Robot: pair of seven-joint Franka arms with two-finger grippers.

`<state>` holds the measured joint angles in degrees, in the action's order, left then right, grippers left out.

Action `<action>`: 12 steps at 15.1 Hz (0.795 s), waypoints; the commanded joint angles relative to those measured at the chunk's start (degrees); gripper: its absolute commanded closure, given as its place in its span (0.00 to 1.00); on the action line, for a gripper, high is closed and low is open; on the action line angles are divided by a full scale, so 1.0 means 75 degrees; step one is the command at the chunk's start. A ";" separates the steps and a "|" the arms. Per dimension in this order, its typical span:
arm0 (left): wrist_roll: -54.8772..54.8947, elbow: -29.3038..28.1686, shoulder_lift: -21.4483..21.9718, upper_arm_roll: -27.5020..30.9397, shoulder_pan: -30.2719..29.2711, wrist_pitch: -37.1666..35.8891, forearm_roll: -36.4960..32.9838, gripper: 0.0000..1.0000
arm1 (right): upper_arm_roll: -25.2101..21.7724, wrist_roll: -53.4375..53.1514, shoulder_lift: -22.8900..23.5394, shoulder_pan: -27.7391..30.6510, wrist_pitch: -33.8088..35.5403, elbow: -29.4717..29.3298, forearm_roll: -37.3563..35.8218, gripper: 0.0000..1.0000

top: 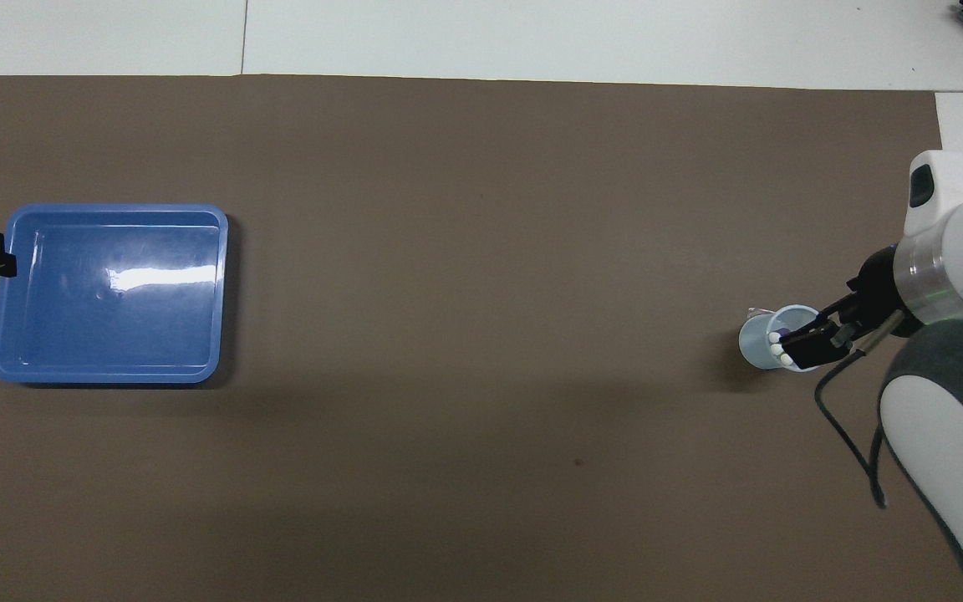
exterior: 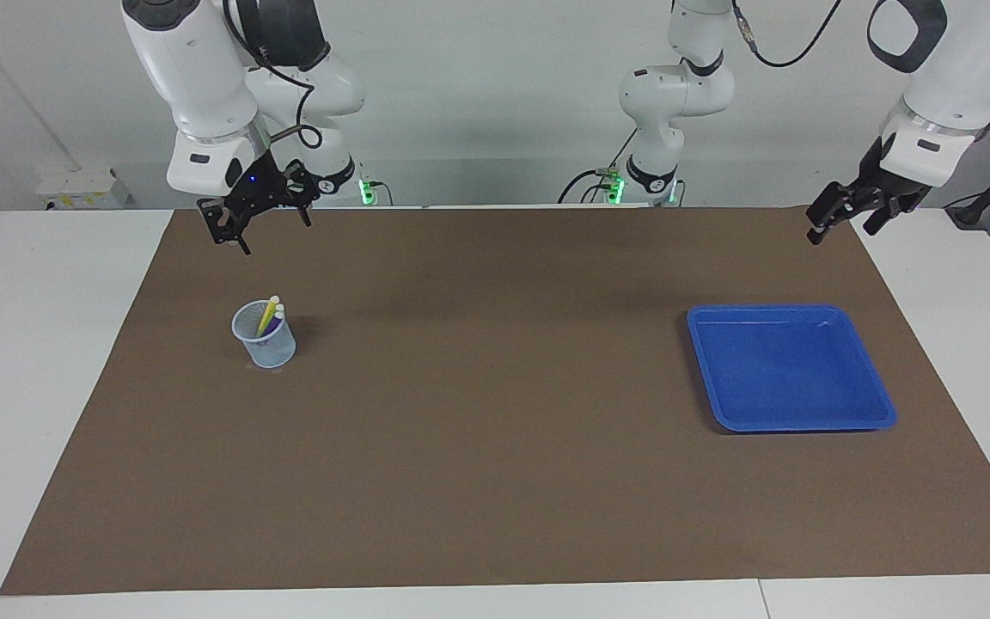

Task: Transfer and insert pens with both arms

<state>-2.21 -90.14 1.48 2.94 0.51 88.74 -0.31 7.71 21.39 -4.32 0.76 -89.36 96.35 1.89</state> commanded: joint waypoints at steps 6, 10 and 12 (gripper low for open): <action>0.0095 0.0008 0.0131 -0.0592 -0.0186 -0.0020 0.0088 0.00 | -0.0570 -0.1339 0.0048 -0.0464 0.0102 0.0115 0.0099 0.00; 0.0095 -0.0450 0.0306 -0.0592 -0.0151 0.0285 0.0100 0.00 | -0.0618 -0.1351 0.0118 -0.0464 -0.0519 0.0173 0.0088 0.00; 0.0083 -0.0462 0.0318 -0.0568 -0.0127 0.0309 0.0100 0.00 | -0.0735 -0.1352 0.0235 -0.0476 -0.0542 0.0150 -0.0006 0.00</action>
<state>-2.19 -90.80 1.59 -0.92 0.26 89.26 -0.31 2.99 12.39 -2.93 -2.64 -92.12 96.61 1.91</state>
